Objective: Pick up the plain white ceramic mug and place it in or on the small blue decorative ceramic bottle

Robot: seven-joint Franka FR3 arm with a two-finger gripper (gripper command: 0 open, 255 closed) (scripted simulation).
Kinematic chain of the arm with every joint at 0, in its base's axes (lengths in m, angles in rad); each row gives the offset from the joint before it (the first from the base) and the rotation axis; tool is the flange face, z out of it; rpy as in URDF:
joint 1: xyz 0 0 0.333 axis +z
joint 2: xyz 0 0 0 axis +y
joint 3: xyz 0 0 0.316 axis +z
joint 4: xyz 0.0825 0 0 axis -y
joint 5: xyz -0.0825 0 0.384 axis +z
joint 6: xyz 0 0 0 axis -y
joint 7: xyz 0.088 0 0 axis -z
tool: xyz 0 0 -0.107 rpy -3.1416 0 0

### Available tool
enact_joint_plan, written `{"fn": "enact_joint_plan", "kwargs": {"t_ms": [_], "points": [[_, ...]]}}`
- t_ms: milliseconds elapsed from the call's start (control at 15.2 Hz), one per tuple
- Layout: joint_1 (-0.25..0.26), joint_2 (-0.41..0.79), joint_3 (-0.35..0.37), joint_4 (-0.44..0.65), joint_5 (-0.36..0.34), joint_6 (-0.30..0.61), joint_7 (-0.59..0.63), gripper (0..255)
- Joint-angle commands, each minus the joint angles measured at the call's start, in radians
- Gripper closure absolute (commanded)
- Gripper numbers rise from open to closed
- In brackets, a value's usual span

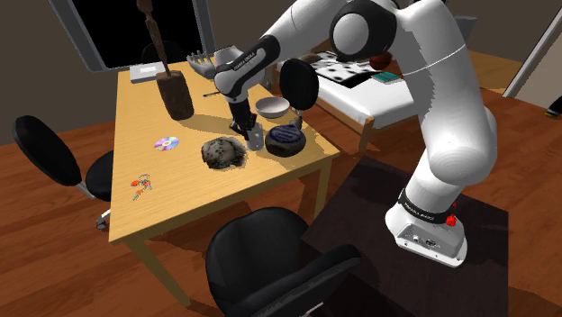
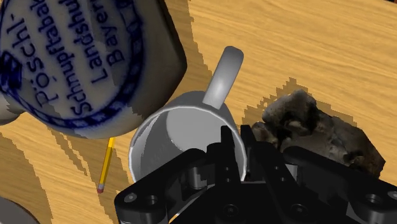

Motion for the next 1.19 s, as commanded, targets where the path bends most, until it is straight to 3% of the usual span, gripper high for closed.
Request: {"fn": "enact_joint_plan", "kwargs": {"t_ms": [0, 1122], "points": [[0.0, -0.018, 0.0, -0.001, 0.0, -0.017, 0.0, 255], [-0.001, -0.117, 0.002, 0.075, 0.004, -0.192, -0.002, 255]]}}
